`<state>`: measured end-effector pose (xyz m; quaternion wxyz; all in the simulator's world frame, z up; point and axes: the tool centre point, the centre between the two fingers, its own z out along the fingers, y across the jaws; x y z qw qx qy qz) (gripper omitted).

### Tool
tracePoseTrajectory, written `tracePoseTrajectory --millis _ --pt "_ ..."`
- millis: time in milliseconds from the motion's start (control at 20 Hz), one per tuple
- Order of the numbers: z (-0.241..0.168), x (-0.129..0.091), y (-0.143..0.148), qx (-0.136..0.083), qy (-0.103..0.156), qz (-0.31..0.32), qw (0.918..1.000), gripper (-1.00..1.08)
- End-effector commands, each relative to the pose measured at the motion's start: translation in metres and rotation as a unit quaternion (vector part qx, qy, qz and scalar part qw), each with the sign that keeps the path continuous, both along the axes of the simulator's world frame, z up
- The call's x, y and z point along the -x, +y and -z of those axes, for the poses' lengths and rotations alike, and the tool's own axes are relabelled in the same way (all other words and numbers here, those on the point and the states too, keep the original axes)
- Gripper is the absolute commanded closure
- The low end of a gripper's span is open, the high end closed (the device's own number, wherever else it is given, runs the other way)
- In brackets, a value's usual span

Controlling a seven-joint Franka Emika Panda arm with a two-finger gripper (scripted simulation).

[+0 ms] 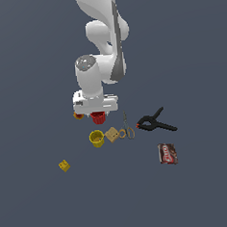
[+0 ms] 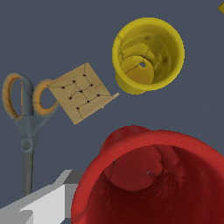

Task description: Pick up a designated object from a clutter of objects.

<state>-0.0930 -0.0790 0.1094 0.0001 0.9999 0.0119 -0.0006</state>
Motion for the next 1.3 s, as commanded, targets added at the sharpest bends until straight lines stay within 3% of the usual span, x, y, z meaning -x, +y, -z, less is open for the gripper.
tracePoseTrajectory --millis 0,1250 --pt "-0.020 -0.002 0.003 0.001 -0.001 0.000 1.0000 1.08" --pt "-0.238 -0.025 0.035 0.000 -0.001 0.000 1.0000 1.08"
